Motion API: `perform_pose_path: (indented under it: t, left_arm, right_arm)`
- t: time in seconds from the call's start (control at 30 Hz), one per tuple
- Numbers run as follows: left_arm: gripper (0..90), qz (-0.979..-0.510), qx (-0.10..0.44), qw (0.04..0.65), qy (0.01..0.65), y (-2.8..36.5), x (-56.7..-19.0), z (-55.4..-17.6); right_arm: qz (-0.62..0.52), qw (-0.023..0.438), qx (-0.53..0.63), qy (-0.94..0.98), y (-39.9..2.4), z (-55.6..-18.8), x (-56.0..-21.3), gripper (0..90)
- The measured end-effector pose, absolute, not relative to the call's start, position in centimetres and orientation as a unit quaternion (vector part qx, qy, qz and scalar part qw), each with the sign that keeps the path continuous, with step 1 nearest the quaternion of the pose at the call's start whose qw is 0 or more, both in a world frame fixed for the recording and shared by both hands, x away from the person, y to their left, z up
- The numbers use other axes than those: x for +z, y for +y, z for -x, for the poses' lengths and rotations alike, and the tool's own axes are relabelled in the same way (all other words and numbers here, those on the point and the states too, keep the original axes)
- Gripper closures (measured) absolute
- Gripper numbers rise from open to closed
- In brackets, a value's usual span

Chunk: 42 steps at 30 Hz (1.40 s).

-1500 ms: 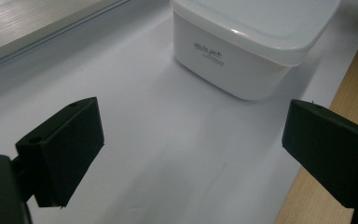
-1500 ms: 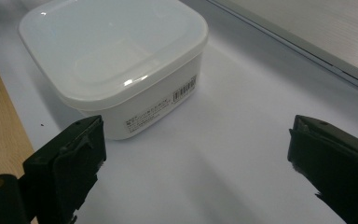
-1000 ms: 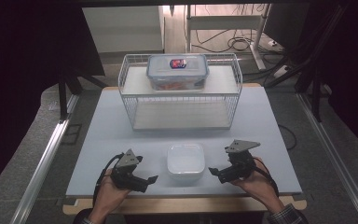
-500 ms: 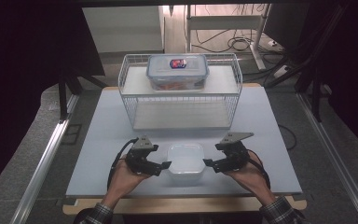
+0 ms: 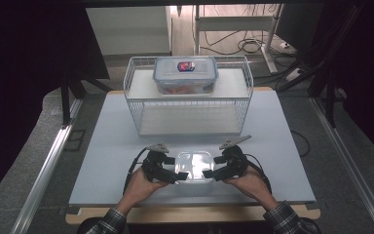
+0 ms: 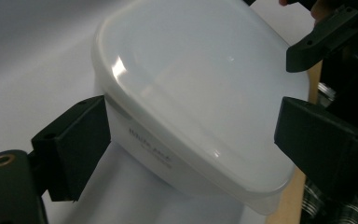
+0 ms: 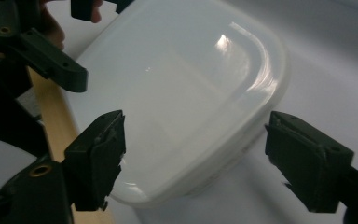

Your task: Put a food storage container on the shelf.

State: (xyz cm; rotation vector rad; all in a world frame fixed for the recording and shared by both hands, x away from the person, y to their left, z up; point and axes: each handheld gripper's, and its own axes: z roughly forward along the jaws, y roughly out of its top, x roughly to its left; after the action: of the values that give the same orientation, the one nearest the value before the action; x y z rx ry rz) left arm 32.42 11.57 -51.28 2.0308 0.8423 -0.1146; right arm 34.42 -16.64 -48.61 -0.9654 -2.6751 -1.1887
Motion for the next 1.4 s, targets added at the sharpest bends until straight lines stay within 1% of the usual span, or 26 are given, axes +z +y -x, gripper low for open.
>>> perform_pose_path:
  t: [0.07,0.1,0.13,0.17,0.2,0.23,0.27,0.3,0.33,0.37,0.4,0.47,0.6,0.67,0.7,0.73,0.77,0.8,0.83,0.9,1.07,1.2,1.4]
  left_arm:
    - [14.8,-0.821,-0.050,0.448,0.350,11.6,-51.1,-31.6]
    - [17.8,-0.820,-0.052,0.447,0.353,11.8,-51.0,-31.4]
    - [22.4,-0.820,-0.052,0.447,0.353,11.8,-51.0,-31.4]
    - [27.9,-0.816,-0.058,0.449,0.358,12.4,-50.8,-30.9]
    - [34.1,-0.816,-0.058,0.449,0.358,12.4,-50.8,-30.9]
    - [41.3,-0.810,-0.045,0.456,0.365,12.9,-50.4,-30.5]
    - [48.4,-0.808,-0.040,0.454,0.373,13.0,-50.1,-30.4]
    - [50.5,-0.808,-0.040,0.454,0.373,13.0,-50.1,-30.4]
    - [50.5,-0.807,-0.042,0.452,0.377,12.9,-50.0,-30.5]
    - [53.4,-0.804,-0.041,0.453,0.383,13.0,-50.0,-30.4]
    - [55.8,-0.804,-0.041,0.453,0.383,13.0,-50.0,-30.4]
    - [60.8,-0.793,-0.028,0.461,0.397,13.1,-49.8,-30.2]
    - [68.1,-0.774,-0.040,0.472,0.420,13.5,-49.8,-30.4]
    - [74.8,-0.760,-0.047,0.488,0.428,13.9,-49.9,-30.4]
    - [80.0,-0.761,-0.037,0.489,0.425,13.9,-49.9,-30.4]
    - [80.3,-0.766,-0.019,0.484,0.422,13.8,-49.8,-30.3]
    - [80.2,-0.765,-0.019,0.482,0.427,13.7,-49.7,-30.4]
    - [80.1,-0.765,-0.019,0.482,0.427,13.7,-49.7,-30.4]
    - [80.2,-0.762,-0.020,0.485,0.430,13.8,-49.9,-30.5]
    - [80.1,-0.760,-0.020,0.486,0.431,13.9,-49.9,-30.5]
    - [80.1,-0.763,0.006,0.489,0.424,13.8,-49.1,-30.2]
    - [80.0,-0.764,0.020,0.489,0.419,13.8,-48.5,-30.1]
    - [79.8,-0.767,0.043,0.490,0.412,13.8,-47.1,-30.3]
  right_arm:
    - [0.320,0.030,-0.379,-0.868,-16.6,-34.0,-48.5,22.2]
    - [0.325,0.029,-0.377,-0.867,-16.6,-33.7,-48.4,25.4]
    - [0.325,0.029,-0.377,-0.867,-16.6,-33.7,-48.4,25.4]
    - [0.336,0.030,-0.377,-0.863,-17.0,-33.3,-48.1,34.1]
    - [0.336,0.030,-0.377,-0.863,-17.0,-33.3,-48.1,34.1]
    - [0.355,0.040,-0.381,-0.853,-17.5,-33.2,-47.9,43.3]
    - [0.363,0.039,-0.385,-0.848,-17.7,-33.2,-47.9,48.0]
    - [0.363,0.039,-0.385,-0.848,-17.7,-33.2,-47.9,48.0]
    - [0.370,0.040,-0.387,-0.844,-17.8,-33.2,-47.7,52.1]
    - [0.378,0.039,-0.385,-0.841,-17.9,-33.2,-47.5,56.4]
    - [0.378,0.039,-0.385,-0.841,-17.9,-33.2,-47.5,56.4]
    - [0.395,0.038,-0.396,-0.828,-18.3,-33.2,-47.3,63.7]
    - [0.405,0.044,-0.408,-0.817,-18.6,-33.5,-47.1,70.1]
    - [0.409,0.046,-0.417,-0.810,-18.8,-33.6,-47.1,75.7]
    - [0.410,0.040,-0.421,-0.808,-18.9,-33.5,-47.0,78.8]
    - [0.401,0.024,-0.418,-0.814,-18.8,-33.4,-47.0,78.7]
    - [0.398,0.009,-0.417,-0.817,-18.5,-33.3,-46.9,78.5]
    - [0.398,0.009,-0.417,-0.817,-18.5,-33.3,-46.9,78.5]
    - [0.396,-0.009,-0.413,-0.820,-18.2,-33.3,-46.8,78.3]
    - [0.394,-0.011,-0.422,-0.816,-18.2,-33.3,-47.0,78.3]
    - [0.390,-0.020,-0.430,-0.814,-18.2,-33.2,-46.9,78.3]
    - [0.385,-0.026,-0.438,-0.812,-18.2,-33.1,-46.5,78.3]
    - [0.367,-0.047,-0.451,-0.813,-18.0,-33.2,-45.1,78.4]
